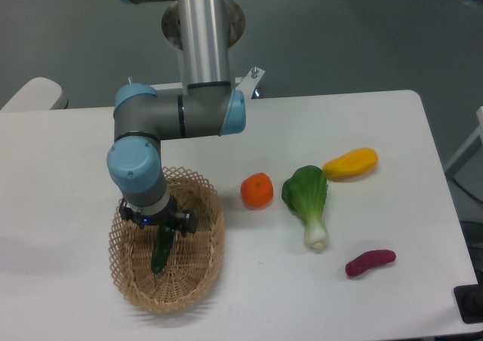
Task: Pick up the cucumber from the basket
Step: 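Lift the cucumber out of the basket toward the bok choy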
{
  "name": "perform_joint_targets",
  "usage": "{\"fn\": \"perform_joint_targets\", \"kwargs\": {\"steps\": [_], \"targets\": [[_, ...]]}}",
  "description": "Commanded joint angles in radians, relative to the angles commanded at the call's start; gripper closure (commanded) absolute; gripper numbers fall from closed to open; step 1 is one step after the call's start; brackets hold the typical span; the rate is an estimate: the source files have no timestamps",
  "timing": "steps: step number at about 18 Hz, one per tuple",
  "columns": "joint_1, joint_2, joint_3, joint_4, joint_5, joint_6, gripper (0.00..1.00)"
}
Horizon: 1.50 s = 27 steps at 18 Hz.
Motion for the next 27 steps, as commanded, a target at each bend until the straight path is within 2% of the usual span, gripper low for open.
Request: {"fn": "perform_joint_targets", "kwargs": {"steps": [1, 2, 7, 12, 14, 15, 18, 21, 27], "targets": [[0.000, 0.002, 0.002, 0.000, 0.000, 0.002, 0.42], [0.000, 0.003, 0.002, 0.000, 0.000, 0.005, 0.50], [0.001, 0.015, 0.008, -0.002, -0.002, 0.018, 0.76], [0.009, 0.038, 0.041, -0.012, 0.000, 0.037, 0.78], [0.020, 0.052, 0.089, -0.029, 0.002, 0.142, 0.78], [0.043, 0.064, 0.109, -0.046, 0.002, 0.185, 0.78], [0.142, 0.100, 0.175, -0.148, -0.008, 0.288, 0.78], [0.253, 0.101, 0.247, -0.236, -0.011, 0.470, 0.78], [0.442, 0.103, 0.273, -0.261, -0.009, 0.786, 0.78]]}}
